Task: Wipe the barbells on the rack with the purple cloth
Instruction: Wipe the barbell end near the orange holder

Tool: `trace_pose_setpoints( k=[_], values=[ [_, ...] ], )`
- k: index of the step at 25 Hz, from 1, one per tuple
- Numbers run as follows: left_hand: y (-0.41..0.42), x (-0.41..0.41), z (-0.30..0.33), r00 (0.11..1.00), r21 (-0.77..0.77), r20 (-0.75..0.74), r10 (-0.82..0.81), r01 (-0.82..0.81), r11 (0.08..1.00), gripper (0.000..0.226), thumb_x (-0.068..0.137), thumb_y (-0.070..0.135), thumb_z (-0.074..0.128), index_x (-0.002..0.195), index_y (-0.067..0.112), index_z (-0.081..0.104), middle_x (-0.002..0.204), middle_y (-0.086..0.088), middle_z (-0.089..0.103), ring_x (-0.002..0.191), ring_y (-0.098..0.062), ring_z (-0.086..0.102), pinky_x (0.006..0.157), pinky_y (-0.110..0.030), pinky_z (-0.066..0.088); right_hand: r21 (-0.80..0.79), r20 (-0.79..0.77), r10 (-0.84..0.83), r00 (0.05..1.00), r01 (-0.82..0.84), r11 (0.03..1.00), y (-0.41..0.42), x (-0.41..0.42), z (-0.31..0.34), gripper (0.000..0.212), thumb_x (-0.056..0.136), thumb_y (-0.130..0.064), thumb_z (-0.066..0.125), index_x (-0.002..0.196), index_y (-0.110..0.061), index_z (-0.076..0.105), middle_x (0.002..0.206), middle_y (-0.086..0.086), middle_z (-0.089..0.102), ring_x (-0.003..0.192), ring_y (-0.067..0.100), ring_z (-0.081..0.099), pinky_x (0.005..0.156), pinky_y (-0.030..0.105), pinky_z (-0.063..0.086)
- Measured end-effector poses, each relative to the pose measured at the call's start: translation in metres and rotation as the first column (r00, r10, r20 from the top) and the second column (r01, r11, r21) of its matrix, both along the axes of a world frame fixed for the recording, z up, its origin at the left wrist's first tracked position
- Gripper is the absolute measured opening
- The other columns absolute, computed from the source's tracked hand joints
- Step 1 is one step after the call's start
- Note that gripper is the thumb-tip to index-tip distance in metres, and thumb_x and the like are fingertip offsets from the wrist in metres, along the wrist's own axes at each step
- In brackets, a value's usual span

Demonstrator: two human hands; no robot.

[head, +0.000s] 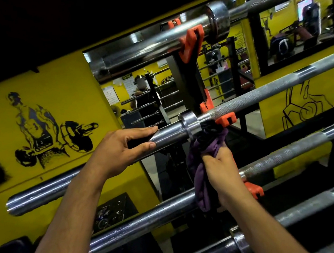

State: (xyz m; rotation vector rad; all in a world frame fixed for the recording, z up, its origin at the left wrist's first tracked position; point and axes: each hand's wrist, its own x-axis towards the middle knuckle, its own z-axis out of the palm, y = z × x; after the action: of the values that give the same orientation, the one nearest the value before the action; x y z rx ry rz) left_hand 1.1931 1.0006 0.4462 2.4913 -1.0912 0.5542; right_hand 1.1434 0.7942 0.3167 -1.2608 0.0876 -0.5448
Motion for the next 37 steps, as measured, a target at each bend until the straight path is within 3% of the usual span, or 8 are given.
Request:
trace_pose_setpoints(
  k=[6,9,13,20,23,26,32,37],
  values=[
    [0.002,-0.01,-0.008,0.979,0.096,0.199,-0.036,0.017,0.995,0.053,0.093,0.055,0.055,0.142,0.037,0.047,0.142,0.023,0.046,0.129,0.009,0.044,0.105,-0.011,0.036,-0.184,0.52,-0.137,0.843,0.267,0.946,-0.001,-0.067,0.018,0.052,0.096,0.004,0.049,0.136,-0.029,0.051,0.125,0.003,0.063,0.119,0.023,0.06,0.095,0.041,0.052],
    [0.023,-0.015,-0.021,0.944,0.102,0.329,-0.014,-0.02,0.995,0.054,0.097,0.056,0.046,0.147,0.035,0.046,0.148,0.017,0.047,0.131,0.0,0.049,0.101,-0.02,0.045,-0.425,0.732,-0.246,0.635,0.708,0.564,-0.002,-0.043,0.076,0.055,0.084,0.002,0.056,0.138,-0.004,0.05,0.135,0.014,0.055,0.127,0.032,0.051,0.105,0.053,0.04],
    [0.041,-0.013,-0.032,0.916,0.119,0.401,-0.016,-0.035,0.992,0.053,0.097,0.049,0.047,0.147,0.033,0.045,0.148,0.019,0.045,0.13,0.002,0.048,0.102,-0.024,0.047,-0.959,0.283,-0.286,0.915,0.28,-0.051,0.004,0.007,0.126,0.032,0.095,-0.039,0.045,0.117,-0.017,0.053,0.12,0.007,0.061,0.107,0.031,0.058,0.085,0.044,0.038],
    [0.044,-0.005,-0.03,0.923,0.097,0.38,-0.058,0.023,0.995,0.053,0.094,0.052,0.048,0.145,0.036,0.047,0.146,0.024,0.046,0.128,0.003,0.05,0.097,-0.022,0.049,-0.992,0.041,-0.375,0.926,-0.007,-0.125,0.005,0.027,0.164,0.034,0.099,-0.036,0.041,0.119,-0.015,0.059,0.124,0.013,0.063,0.1,0.035,0.059,0.079,0.04,0.034],
    [0.045,0.0,-0.03,0.922,0.067,0.381,-0.062,0.039,0.997,0.05,0.095,0.054,0.056,0.143,0.042,0.047,0.144,0.029,0.044,0.125,0.005,0.049,0.089,-0.02,0.049,-0.83,0.435,-0.288,0.853,0.504,0.239,0.006,-0.02,0.099,0.018,0.101,-0.03,0.046,0.116,-0.026,0.053,0.105,0.0,0.062,0.099,0.026,0.061,0.072,0.034,0.038],
    [0.046,0.002,-0.029,0.92,0.089,0.384,-0.075,0.044,0.995,0.053,0.092,0.051,0.052,0.144,0.042,0.047,0.144,0.029,0.042,0.125,0.007,0.045,0.09,-0.016,0.042,-0.234,0.451,-0.212,0.867,0.344,0.909,0.027,-0.061,0.033,0.038,0.106,-0.014,0.047,0.134,-0.039,0.052,0.119,-0.01,0.066,0.11,0.003,0.064,0.088,0.02,0.051],
    [0.051,0.004,-0.024,0.958,0.193,0.273,-0.092,0.039,0.98,0.059,0.099,0.042,0.053,0.153,0.043,0.029,0.155,0.027,0.027,0.141,0.001,0.033,0.11,-0.026,0.035,0.668,0.066,-0.268,0.961,0.157,0.728,0.057,-0.013,0.016,0.025,0.102,-0.007,0.046,0.082,-0.015,0.059,0.06,-0.007,0.062,0.064,0.008,0.059,0.057,0.014,0.047],
    [0.054,0.001,-0.016,0.966,0.252,0.224,-0.128,0.069,0.965,0.057,0.103,0.04,0.046,0.156,0.038,0.025,0.161,0.022,0.02,0.147,-0.002,0.025,0.118,-0.031,0.03,0.611,0.061,-0.258,0.964,0.168,0.773,0.089,-0.031,0.041,0.023,0.103,-0.013,0.048,0.087,-0.018,0.065,0.068,-0.004,0.064,0.071,0.009,0.063,0.062,0.018,0.05]
  ],
)
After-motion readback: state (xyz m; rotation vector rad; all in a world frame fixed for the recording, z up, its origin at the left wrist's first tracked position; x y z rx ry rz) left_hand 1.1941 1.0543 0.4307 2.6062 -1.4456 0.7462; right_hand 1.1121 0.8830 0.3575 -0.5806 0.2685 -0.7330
